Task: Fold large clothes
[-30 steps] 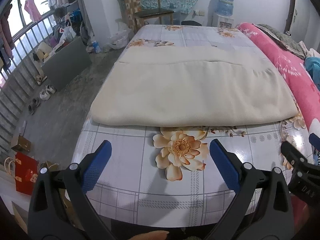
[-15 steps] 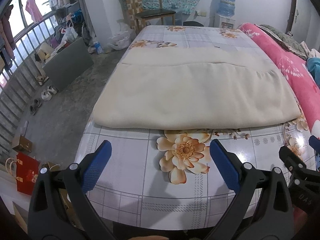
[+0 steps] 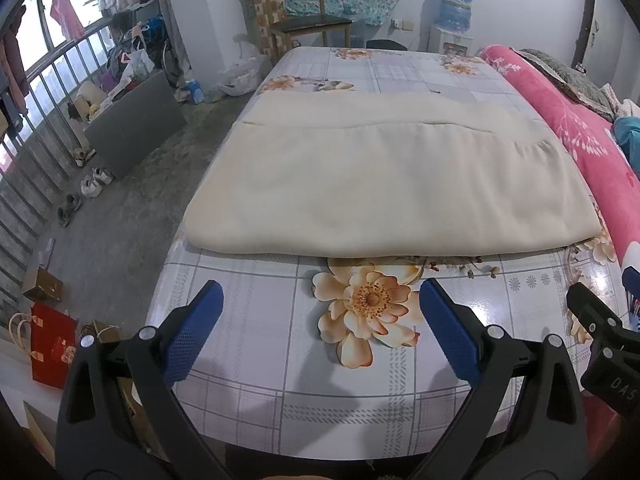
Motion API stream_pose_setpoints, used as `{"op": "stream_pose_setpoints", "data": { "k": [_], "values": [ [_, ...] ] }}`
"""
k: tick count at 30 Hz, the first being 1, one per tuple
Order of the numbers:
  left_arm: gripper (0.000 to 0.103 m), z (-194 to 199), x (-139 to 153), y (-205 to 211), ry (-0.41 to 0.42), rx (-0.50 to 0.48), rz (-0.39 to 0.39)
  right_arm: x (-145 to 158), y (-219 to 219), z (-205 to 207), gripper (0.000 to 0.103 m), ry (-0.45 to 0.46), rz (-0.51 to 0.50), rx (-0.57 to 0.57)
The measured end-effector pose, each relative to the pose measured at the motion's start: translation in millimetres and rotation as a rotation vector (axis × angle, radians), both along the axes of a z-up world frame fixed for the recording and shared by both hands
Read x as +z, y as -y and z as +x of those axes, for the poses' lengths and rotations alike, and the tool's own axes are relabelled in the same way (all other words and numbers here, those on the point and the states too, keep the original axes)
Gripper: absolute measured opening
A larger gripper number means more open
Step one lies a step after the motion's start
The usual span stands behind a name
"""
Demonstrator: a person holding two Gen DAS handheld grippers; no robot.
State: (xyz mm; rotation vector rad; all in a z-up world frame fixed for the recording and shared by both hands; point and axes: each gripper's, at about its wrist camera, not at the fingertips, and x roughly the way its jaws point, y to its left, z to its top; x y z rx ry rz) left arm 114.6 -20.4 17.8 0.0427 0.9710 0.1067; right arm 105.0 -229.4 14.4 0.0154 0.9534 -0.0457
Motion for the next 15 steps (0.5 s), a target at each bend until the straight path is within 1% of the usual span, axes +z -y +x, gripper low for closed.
{"op": "stream_pose_setpoints", "data": {
  "k": [15],
  "values": [
    [0.095, -1.4, -0.6, 5.0, -0.001, -0.018, 0.003, -0.7, -0.4, 0.8, 0.097, 0.0, 0.002, 0.0]
  ]
}}
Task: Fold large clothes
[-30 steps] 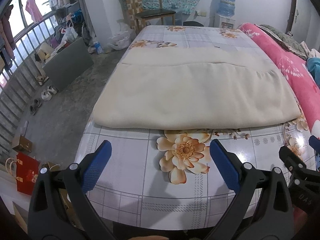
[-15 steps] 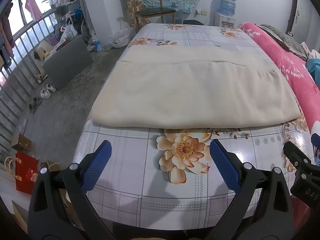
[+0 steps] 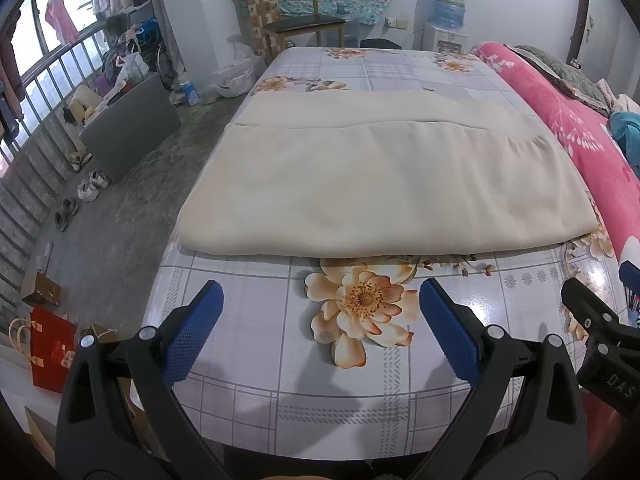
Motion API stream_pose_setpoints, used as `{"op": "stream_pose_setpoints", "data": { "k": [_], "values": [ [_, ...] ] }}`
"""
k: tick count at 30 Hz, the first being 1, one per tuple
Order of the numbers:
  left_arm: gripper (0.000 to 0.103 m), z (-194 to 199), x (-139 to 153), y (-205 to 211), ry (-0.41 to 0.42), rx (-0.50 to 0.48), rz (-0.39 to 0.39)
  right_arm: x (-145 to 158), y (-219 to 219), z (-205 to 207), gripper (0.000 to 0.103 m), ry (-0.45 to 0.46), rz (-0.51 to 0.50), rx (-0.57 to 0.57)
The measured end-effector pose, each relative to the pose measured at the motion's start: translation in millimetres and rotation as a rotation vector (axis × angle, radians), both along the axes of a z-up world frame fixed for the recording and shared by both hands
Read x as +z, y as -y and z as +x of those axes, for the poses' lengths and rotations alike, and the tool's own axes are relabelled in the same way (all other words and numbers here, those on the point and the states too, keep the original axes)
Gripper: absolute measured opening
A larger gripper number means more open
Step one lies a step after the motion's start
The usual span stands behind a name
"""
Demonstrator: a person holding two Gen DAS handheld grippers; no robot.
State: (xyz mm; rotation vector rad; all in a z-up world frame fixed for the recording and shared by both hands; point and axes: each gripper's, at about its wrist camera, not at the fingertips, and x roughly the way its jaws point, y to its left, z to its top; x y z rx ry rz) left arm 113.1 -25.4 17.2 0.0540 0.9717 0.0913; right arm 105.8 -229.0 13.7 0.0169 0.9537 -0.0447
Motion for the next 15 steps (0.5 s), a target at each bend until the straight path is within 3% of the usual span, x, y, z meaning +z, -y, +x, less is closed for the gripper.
{"op": "stream_pose_setpoints", "data": {
  "k": [15],
  "values": [
    [0.095, 0.2, 2.0, 2.2, 0.001, -0.003, -0.003, -1.6, -0.3, 1.2, 0.097, -0.002, -0.001, 0.0]
  ]
}}
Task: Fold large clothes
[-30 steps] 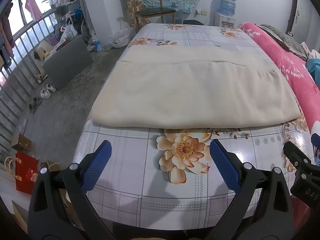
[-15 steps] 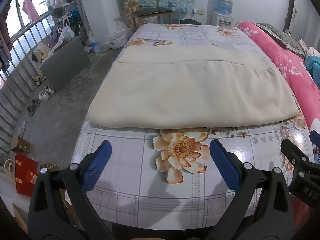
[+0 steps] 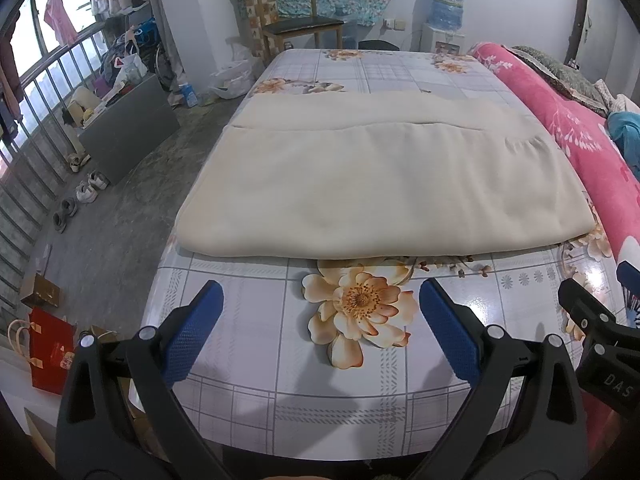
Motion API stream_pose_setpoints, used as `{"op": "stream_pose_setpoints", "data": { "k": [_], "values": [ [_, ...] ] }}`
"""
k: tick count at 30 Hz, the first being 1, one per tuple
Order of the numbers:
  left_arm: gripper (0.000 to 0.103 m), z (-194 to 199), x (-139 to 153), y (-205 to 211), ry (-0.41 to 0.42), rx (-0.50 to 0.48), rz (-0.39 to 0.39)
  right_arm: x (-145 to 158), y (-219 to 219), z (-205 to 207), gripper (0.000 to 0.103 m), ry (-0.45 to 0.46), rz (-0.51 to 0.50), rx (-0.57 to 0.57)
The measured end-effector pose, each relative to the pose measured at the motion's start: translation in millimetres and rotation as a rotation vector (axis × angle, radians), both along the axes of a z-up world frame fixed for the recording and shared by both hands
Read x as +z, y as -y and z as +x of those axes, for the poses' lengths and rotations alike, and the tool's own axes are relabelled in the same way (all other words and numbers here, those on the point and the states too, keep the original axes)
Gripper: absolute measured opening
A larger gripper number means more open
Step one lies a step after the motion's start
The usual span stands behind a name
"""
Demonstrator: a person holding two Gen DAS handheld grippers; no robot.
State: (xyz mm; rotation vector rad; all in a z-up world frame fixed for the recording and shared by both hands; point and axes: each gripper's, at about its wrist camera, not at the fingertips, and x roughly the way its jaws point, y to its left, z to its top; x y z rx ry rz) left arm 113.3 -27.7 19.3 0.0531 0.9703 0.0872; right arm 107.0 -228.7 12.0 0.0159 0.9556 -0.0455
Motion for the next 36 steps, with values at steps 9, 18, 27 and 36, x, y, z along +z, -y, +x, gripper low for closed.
{"op": "stream_pose_setpoints", "data": {
  "k": [9, 18, 27, 36],
  "values": [
    [0.095, 0.7, 3.0, 1.0, 0.002, -0.001, -0.001, 0.0, 0.5, -0.4, 0.097, 0.001, 0.0, 0.001],
    [0.095, 1.1, 5.3, 2.0, 0.006, 0.0, -0.002, -0.1, 0.8, -0.7, 0.097, -0.002, 0.001, 0.0],
    [0.095, 0.7, 5.2, 1.6, 0.008, -0.001, -0.004, 0.1, 0.2, -0.4, 0.097, -0.003, 0.0, 0.002],
    [0.095, 0.9, 5.5, 2.2, 0.01, 0.0, -0.006, 0.8, -0.5, 0.3, 0.097, -0.001, -0.001, 0.002]
  ]
}}
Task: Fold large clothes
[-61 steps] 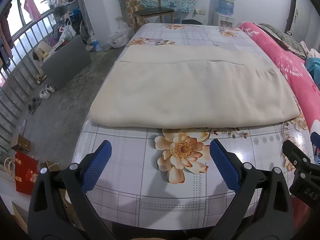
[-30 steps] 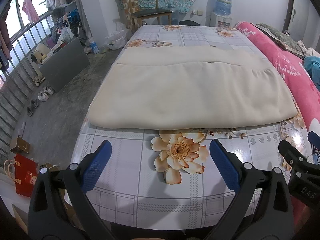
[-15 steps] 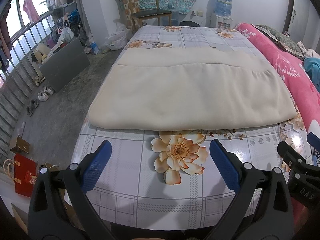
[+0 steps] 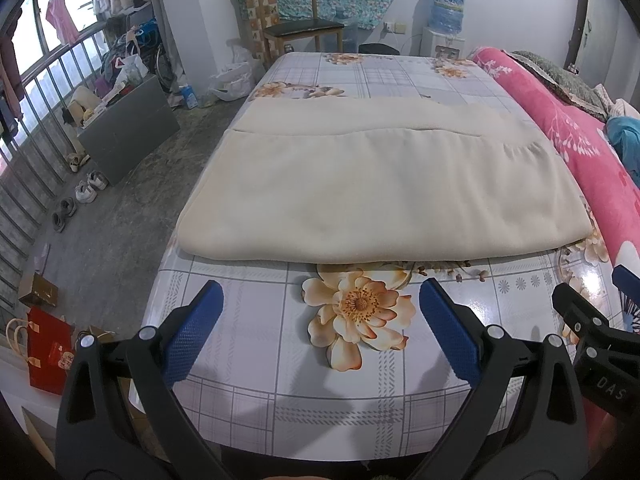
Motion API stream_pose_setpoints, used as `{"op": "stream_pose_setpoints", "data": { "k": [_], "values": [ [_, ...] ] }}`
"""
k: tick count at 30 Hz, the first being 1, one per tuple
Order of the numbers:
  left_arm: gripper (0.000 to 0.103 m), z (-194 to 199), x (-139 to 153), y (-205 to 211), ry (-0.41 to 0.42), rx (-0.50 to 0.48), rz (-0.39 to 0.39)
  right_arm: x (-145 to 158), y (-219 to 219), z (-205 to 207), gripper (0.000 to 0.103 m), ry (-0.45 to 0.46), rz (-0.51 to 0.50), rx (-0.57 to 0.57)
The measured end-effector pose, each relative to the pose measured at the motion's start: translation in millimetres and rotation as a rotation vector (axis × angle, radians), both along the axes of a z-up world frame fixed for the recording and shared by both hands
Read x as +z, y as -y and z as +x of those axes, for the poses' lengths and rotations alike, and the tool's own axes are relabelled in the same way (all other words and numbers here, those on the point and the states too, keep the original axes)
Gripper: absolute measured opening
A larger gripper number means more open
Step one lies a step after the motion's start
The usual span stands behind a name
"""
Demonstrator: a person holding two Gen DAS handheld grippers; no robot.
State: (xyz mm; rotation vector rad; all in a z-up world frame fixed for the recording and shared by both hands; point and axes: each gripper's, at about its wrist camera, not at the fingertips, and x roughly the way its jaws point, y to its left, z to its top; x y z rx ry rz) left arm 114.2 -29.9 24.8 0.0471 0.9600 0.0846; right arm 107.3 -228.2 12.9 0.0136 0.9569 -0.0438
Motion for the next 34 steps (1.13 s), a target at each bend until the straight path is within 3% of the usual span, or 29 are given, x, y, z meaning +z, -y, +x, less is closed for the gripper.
{"op": "stream_pose_setpoints", "data": {
  "k": [34],
  "values": [
    [0.095, 1.8, 1.6, 0.6, 0.004, 0.003, -0.007, 0.7, 0.2, 0.2, 0.097, 0.002, -0.003, 0.001]
  ]
}}
